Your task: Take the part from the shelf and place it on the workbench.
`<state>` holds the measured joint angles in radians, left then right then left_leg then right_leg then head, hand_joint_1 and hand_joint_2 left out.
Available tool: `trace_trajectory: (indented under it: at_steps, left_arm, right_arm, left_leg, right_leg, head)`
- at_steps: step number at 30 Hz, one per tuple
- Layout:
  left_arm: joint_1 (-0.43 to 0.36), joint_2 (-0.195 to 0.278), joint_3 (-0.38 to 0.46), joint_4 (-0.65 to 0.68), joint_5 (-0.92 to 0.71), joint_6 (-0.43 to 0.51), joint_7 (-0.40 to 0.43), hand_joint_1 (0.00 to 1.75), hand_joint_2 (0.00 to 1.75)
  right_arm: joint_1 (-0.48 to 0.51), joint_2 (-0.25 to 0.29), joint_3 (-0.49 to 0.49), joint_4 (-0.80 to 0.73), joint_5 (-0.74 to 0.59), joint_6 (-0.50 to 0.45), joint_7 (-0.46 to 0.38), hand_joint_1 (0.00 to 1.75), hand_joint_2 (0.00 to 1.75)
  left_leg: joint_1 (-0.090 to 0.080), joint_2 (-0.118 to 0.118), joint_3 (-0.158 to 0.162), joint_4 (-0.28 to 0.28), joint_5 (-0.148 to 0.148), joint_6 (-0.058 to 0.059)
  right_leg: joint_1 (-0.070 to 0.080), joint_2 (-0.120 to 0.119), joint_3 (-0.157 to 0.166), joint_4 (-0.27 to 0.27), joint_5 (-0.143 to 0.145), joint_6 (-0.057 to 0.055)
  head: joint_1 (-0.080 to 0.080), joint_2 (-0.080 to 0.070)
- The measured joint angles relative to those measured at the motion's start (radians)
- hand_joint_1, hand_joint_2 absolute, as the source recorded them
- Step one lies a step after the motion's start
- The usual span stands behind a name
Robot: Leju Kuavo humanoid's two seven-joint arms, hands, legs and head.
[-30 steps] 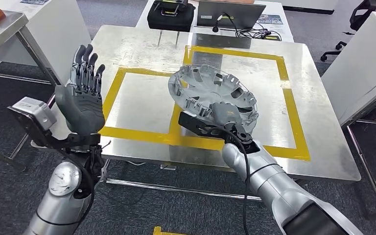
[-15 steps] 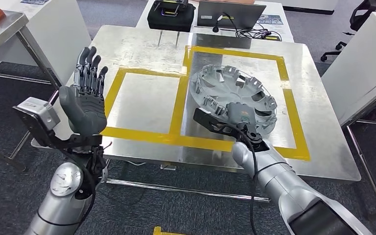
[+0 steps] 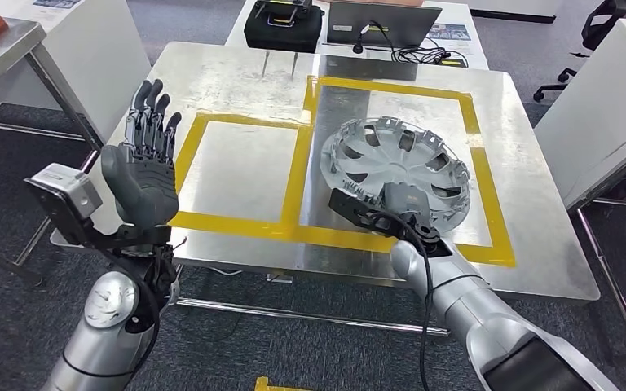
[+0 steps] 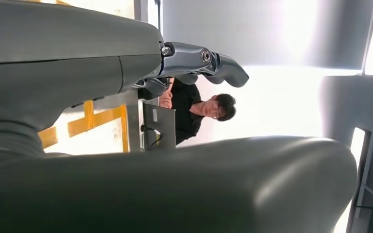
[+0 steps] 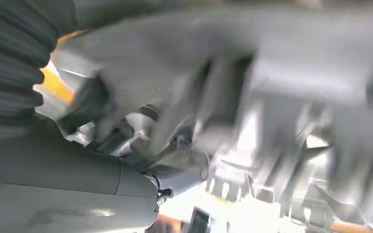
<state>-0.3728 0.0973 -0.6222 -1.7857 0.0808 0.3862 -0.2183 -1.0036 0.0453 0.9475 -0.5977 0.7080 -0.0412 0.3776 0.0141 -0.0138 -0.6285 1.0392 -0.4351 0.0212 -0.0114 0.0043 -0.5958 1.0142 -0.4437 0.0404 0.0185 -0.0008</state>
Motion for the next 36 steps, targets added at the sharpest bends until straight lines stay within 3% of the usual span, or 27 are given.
trace_trajectory:
  at_steps: [6,14,22,29,36]
  left_arm:
    - [0.007,0.000,-0.001,0.000,-0.001,0.002,-0.001,0.00,0.00]
    - [0.010,0.000,-0.003,0.000,0.004,0.004,-0.008,0.00,0.00]
    - [0.010,0.000,-0.004,0.000,0.015,0.025,-0.008,0.00,0.00]
    - [0.022,0.008,0.000,-0.005,-0.001,0.057,0.008,0.00,0.00]
    - [0.053,0.030,0.024,-0.045,-0.030,0.091,0.013,0.00,0.00]
  right_arm:
    - [0.005,0.022,-0.030,-0.008,-0.210,0.079,-0.084,0.00,0.00]
    - [0.002,0.045,-0.069,-0.022,-0.348,0.132,-0.101,0.00,0.00]
    - [-0.028,0.056,-0.080,-0.036,-0.618,0.244,-0.016,0.00,0.00]
    - [-0.040,0.026,-0.072,-0.153,-0.791,0.109,-0.001,0.00,0.00]
    - [0.031,-0.078,-0.102,-0.425,-0.859,-0.159,-0.151,0.00,0.00]
  left_leg:
    - [0.000,0.001,0.000,0.000,0.000,0.000]
    - [0.000,0.001,0.000,0.000,0.000,0.000]
    - [0.000,0.002,0.000,0.000,0.000,0.000]
    - [0.000,0.001,0.000,0.000,0.000,0.000]
    - [0.000,0.001,0.000,0.000,0.000,0.000]
  right_leg:
    - [0.000,0.001,-0.001,0.000,0.000,0.000]
    - [0.000,0.000,-0.001,0.000,0.000,0.000]
    - [0.000,0.001,-0.001,0.000,0.000,0.000]
    - [0.000,0.001,-0.001,0.000,0.000,0.000]
    - [0.000,0.000,-0.001,0.000,0.000,0.000]
  head:
    - [0.001,0.000]
    - [0.000,0.000]
    - [0.000,0.000]
    - [-0.002,0.000]
    - [0.000,0.000]
